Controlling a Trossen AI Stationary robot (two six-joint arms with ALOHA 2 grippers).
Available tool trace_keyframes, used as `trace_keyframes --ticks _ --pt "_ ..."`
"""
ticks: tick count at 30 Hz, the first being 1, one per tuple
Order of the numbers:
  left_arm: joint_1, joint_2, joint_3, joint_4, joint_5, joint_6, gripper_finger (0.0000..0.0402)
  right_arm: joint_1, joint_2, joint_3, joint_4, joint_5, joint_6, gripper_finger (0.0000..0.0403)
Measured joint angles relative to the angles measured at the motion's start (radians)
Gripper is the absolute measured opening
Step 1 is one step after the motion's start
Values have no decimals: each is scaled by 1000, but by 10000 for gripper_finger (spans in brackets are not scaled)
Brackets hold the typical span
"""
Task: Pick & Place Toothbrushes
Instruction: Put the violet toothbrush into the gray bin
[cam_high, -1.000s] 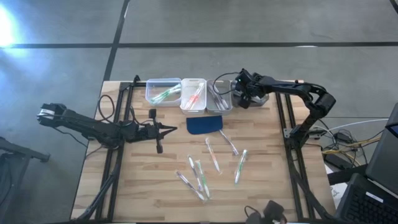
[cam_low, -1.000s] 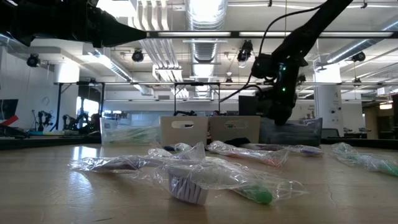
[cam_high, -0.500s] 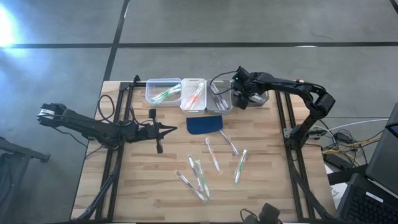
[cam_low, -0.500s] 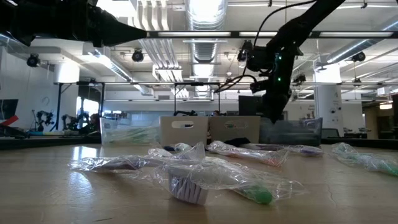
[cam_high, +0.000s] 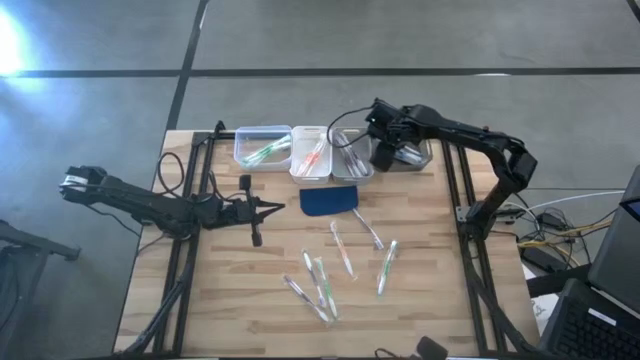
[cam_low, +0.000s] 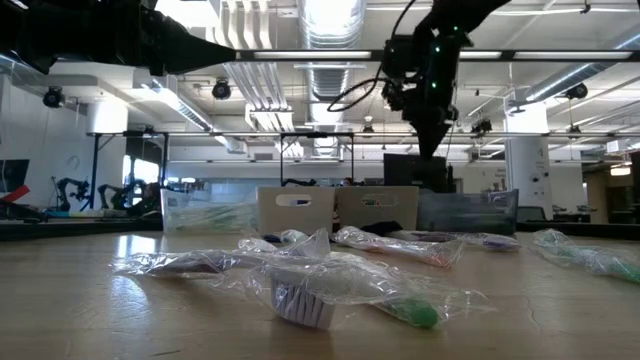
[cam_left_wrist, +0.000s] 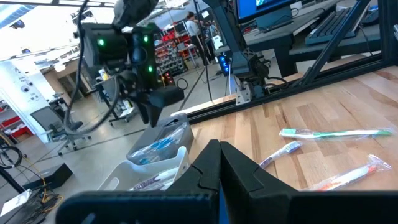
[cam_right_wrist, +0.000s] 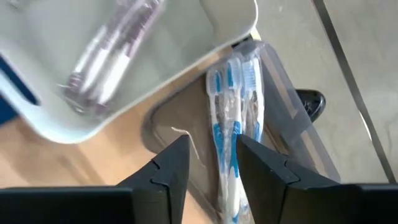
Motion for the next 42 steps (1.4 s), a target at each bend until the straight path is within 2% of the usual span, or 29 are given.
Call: trace_keyframes --ticks 14,19,27,32,37,42 --pt "0 0 -1 0 0 -14 5 184 0 106 -76 -1 50 79" --pt "0 0 -1 -17 15 -95 5 262 0 106 -112 -1 63 62" --pt "0 17 72 -288 181 -92 5 360 0 106 -226 -1 130 45" --pt "0 71 89 -308 274 -80 8 391 0 106 -283 0 180 47" --pt "-13 144 89 -316 378 -84 57 402 -6 105 -308 0 205 61" --pt "-49 224 110 -345 393 -100 123 402 -12 105 -317 1 227 78"
